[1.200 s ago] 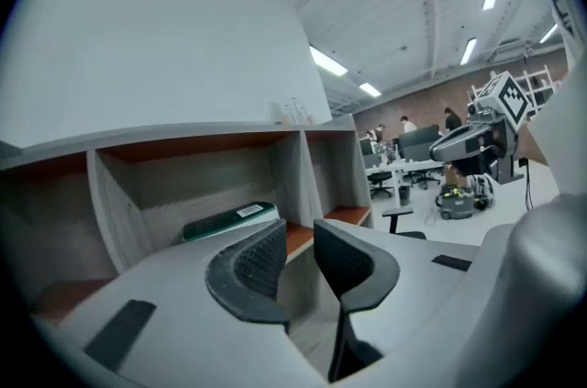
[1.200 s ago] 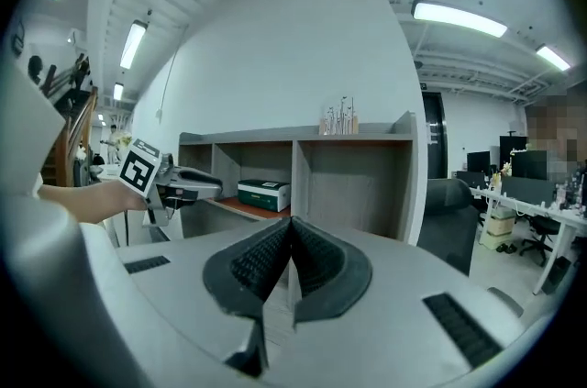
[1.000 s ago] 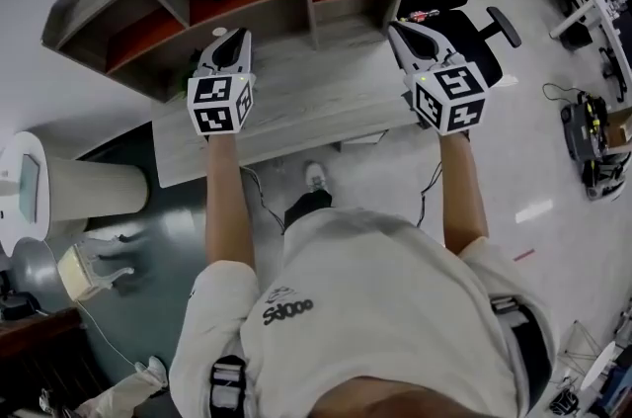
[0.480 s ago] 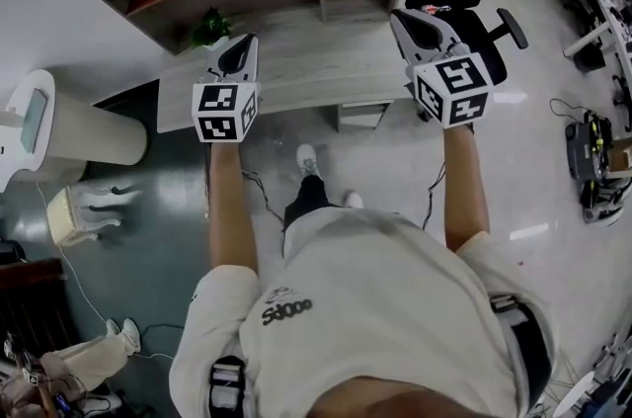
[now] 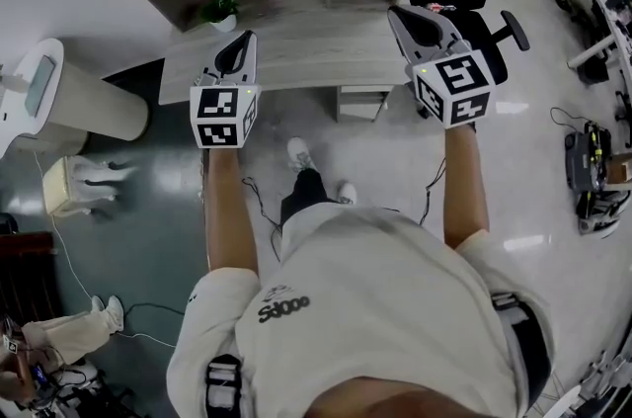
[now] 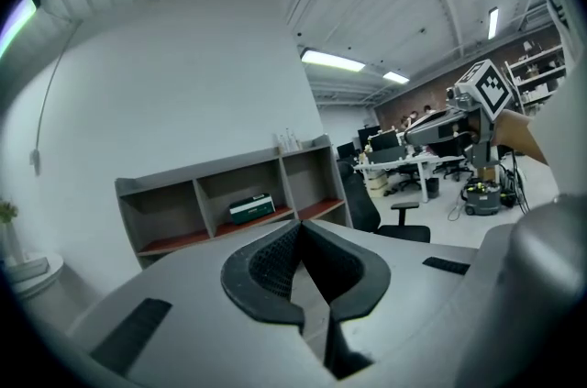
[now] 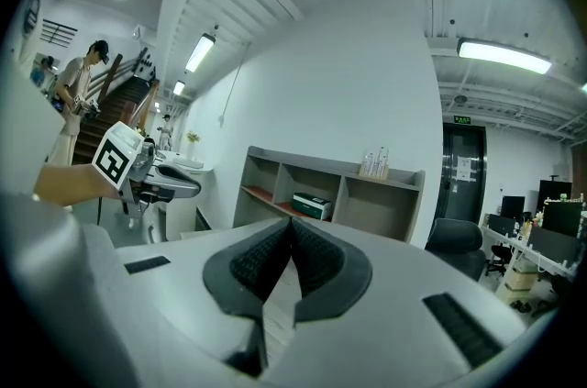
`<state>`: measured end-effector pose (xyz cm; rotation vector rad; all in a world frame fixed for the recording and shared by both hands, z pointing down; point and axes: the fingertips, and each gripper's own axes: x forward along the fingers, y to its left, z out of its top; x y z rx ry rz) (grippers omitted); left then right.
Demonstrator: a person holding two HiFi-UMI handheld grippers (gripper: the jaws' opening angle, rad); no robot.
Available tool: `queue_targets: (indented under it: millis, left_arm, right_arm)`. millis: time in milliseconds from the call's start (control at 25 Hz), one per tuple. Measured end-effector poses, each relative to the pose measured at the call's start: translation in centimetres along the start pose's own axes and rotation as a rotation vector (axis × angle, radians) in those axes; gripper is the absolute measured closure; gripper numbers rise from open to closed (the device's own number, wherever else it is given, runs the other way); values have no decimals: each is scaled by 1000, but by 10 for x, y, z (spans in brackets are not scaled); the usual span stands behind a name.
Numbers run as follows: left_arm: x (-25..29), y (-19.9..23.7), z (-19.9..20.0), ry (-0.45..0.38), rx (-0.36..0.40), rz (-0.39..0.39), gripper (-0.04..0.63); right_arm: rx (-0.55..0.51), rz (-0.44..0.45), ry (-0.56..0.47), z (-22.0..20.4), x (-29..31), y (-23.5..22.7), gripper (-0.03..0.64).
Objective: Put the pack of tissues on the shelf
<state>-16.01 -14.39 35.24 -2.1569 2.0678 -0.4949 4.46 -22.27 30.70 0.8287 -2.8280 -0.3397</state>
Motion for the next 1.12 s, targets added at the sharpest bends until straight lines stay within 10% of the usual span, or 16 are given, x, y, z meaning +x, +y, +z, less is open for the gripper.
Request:
queue_targets:
  millis: [1120]
  left_arm:
    - [-29, -27, 46, -56, 73, -7, 577]
  right_arm:
    - [-66, 67, -52, 25, -27, 16, 611]
